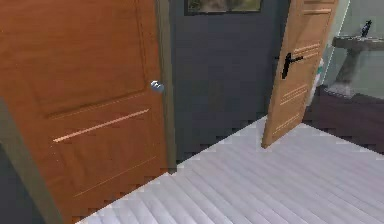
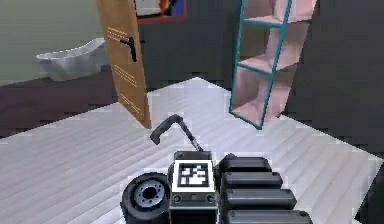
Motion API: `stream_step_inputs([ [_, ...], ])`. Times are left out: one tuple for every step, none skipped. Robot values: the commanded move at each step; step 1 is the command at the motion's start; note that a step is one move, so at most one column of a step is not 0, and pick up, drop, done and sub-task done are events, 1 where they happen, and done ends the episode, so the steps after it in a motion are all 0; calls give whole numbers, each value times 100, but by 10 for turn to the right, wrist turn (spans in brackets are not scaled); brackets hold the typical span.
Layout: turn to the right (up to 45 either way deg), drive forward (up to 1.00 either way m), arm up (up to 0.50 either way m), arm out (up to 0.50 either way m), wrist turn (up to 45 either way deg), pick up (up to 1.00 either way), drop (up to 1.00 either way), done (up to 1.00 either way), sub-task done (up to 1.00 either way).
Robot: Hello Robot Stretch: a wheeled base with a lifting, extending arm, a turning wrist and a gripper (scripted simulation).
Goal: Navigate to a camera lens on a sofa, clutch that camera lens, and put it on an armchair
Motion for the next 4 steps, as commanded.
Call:
stream_step_inputs([
  [0, 15, 0, 0, 0, 0, 0, 0, 0],
  [450, 0, 0, 0, 0, 0, 0, 0, 0],
  [30, 0, 0, 0, 0, 0, 0, 0, 0],
  [0, 65, 0, 0, 0, 0, 0, 0, 0],
])
